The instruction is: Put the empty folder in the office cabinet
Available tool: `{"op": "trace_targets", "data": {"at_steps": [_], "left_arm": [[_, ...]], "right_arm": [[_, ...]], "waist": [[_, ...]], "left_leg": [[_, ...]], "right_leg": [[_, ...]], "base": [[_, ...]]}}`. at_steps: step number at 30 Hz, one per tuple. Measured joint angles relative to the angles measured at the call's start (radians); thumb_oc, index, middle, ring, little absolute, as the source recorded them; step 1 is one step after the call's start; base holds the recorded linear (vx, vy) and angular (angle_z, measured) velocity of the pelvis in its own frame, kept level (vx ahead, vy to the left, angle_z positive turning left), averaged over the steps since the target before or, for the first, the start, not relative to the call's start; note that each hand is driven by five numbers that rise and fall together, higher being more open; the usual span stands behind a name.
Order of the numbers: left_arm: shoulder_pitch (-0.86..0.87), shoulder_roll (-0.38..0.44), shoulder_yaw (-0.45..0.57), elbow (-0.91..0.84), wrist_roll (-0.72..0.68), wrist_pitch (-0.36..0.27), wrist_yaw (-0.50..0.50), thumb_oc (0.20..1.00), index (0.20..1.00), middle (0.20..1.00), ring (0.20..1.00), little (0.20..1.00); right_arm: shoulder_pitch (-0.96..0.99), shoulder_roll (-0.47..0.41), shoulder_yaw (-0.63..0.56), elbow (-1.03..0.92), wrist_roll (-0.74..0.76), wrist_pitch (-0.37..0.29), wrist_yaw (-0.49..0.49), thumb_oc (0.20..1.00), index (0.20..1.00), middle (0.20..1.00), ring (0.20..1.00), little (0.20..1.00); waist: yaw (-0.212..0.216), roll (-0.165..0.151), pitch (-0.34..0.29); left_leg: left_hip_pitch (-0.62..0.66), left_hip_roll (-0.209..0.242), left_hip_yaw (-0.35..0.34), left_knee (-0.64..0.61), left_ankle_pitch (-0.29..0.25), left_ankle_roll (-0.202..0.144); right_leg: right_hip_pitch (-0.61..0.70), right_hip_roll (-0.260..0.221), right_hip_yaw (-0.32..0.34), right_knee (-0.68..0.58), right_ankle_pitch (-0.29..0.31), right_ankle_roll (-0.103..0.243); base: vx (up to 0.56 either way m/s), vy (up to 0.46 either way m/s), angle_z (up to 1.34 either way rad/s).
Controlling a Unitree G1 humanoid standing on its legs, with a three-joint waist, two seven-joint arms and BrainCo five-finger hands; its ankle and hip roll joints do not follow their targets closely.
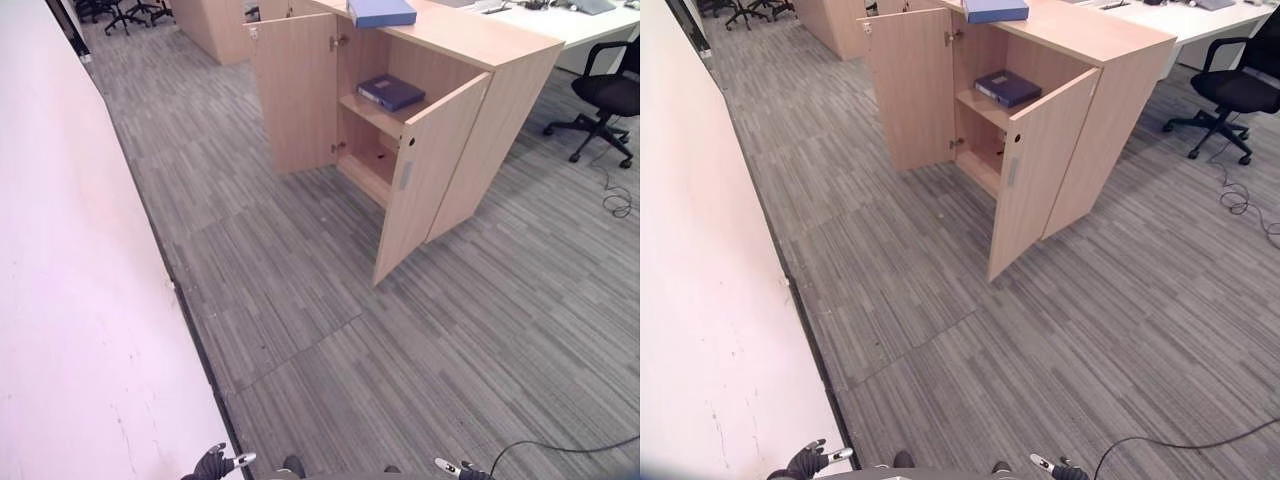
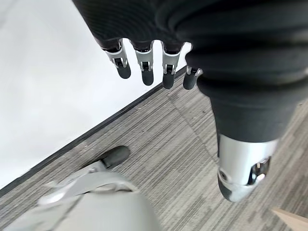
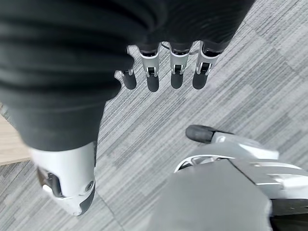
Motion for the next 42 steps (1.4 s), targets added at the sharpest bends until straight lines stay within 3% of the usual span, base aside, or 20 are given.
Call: {"op": "trace_targets", "data": {"at_steps": [9, 32, 35, 38, 39, 40, 42], "left_arm": [[0.0, 0.001, 0.0, 0.002, 0.0, -0.001, -0.003, 1.0, 1.0, 1.0, 1.0, 1.0], [-0.002, 0.002, 0.002, -0.002, -0.032, -0.001, -0.001, 1.0, 1.0, 1.0, 1.0, 1.0], [-0.011, 0.002, 0.005, 0.0, -0.051, -0.002, 0.001, 1.0, 1.0, 1.0, 1.0, 1.0], [-0.043, 0.006, 0.006, 0.006, -0.07, -0.002, 0.003, 1.0, 1.0, 1.0, 1.0, 1.0], [-0.065, 0.005, 0.031, -0.005, -0.088, -0.009, 0.011, 1.0, 1.0, 1.0, 1.0, 1.0], [-0.076, 0.008, 0.032, -0.002, -0.088, -0.005, 0.015, 1.0, 1.0, 1.0, 1.0, 1.0], [-0.071, 0.007, 0.036, 0.002, -0.091, -0.006, 0.021, 1.0, 1.0, 1.0, 1.0, 1.0]], "right_arm": [[-0.027, -0.007, 0.006, 0.0, 0.0, 0.0, 0.007, 1.0, 1.0, 1.0, 1.0, 1.0], [-0.022, -0.008, 0.006, 0.002, 0.001, -0.001, 0.007, 1.0, 1.0, 1.0, 1.0, 1.0], [-0.025, -0.009, 0.005, 0.003, 0.001, -0.002, 0.002, 1.0, 1.0, 1.0, 1.0, 1.0], [-0.035, -0.007, -0.02, 0.005, 0.002, -0.003, -0.006, 1.0, 1.0, 1.0, 1.0, 1.0], [-0.051, -0.008, -0.036, -0.001, 0.002, -0.007, -0.013, 1.0, 1.0, 1.0, 1.0, 1.0], [-0.053, -0.006, -0.044, 0.001, 0.002, -0.01, -0.013, 1.0, 1.0, 1.0, 1.0, 1.0], [-0.062, -0.009, -0.041, 0.004, 0.002, -0.007, -0.017, 1.0, 1.0, 1.0, 1.0, 1.0]], "waist": [[0.002, -0.024, 0.014], [0.0, -0.014, 0.012], [0.002, -0.014, 0.033], [0.002, -0.028, 0.059], [0.001, -0.041, 0.088], [0.001, -0.055, 0.099], [0.008, -0.065, 0.111]], "left_leg": [[0.016, 0.0, -0.013, -0.014, 0.004, -0.007], [-0.012, 0.016, -0.06, 0.017, 0.01, -0.017], [-0.045, 0.028, -0.067, 0.078, 0.007, -0.022], [-0.116, 0.038, -0.087, 0.186, 0.034, -0.067], [-0.213, 0.058, -0.119, 0.345, 0.067, -0.126], [-0.255, 0.075, -0.113, 0.421, 0.082, -0.15], [-0.316, 0.121, -0.093, 0.571, 0.085, -0.145]], "right_leg": [[0.013, 0.002, -0.006, -0.001, -0.006, 0.002], [0.025, 0.022, -0.044, -0.001, -0.026, -0.004], [0.021, 0.022, -0.047, -0.004, -0.036, -0.011], [0.009, 0.016, -0.038, -0.003, -0.049, -0.034], [-0.041, 0.007, -0.025, 0.076, -0.075, -0.085], [-0.038, 0.006, -0.029, 0.073, -0.073, -0.095], [-0.008, 0.021, -0.028, 0.057, -0.071, -0.108]], "base": [[0.0, -0.002, 0.03], [0.01, -0.046, 0.06], [-0.01, -0.109, 0.09], [-0.01, -0.148, 0.16], [0.05, -0.206, 0.21], [0.11, -0.097, 0.09], [0.12, 0.016, -0.05]]}}
